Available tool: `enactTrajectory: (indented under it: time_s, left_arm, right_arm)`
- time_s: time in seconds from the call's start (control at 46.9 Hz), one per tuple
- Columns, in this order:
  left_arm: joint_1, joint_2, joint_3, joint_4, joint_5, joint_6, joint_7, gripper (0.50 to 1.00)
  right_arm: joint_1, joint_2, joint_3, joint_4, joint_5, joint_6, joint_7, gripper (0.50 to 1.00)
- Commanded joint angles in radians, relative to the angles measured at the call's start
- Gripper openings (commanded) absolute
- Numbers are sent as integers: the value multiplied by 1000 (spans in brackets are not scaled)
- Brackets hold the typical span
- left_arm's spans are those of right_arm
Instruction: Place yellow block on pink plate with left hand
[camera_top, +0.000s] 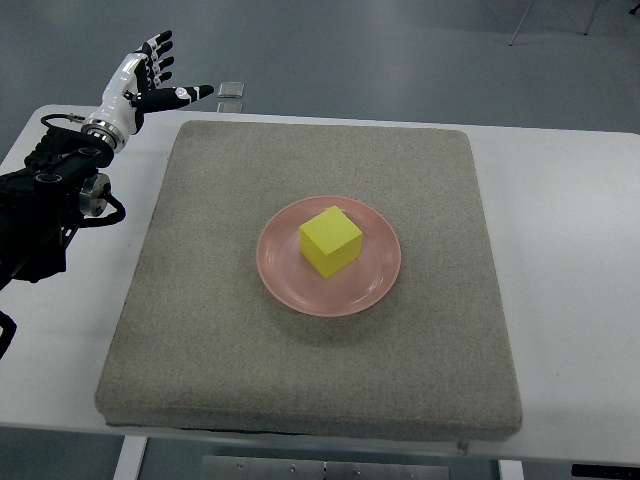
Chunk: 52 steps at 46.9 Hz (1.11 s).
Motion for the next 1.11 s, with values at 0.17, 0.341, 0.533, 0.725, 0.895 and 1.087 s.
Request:
enactTrajectory:
  time_s: [0.17, 0.341, 0.533, 0.725, 0.895, 1.087]
  left_arm:
    - [4, 0, -197, 28, -66, -55, 95, 992]
    - [41, -3, -285, 28, -144, -248, 86, 992]
    - [50, -34, -363, 28, -150, -275, 57, 992]
    - [51, -43, -366, 27, -149, -275, 54, 992]
    - [51, -43, -362, 27, -147, -274, 52, 992]
    - [47, -32, -368, 28, -147, -274, 52, 992]
  right_arm:
    - [0, 0, 0, 0, 0, 0, 0, 924]
    - [0, 0, 0, 0, 0, 0, 0, 924]
    - [0, 0, 0, 0, 0, 0, 0, 924]
    - [0, 0, 0, 0, 0, 0, 0, 924]
    - [0, 0, 0, 0, 0, 0, 0, 924]
    - [0, 0, 0, 0, 0, 0, 0, 924]
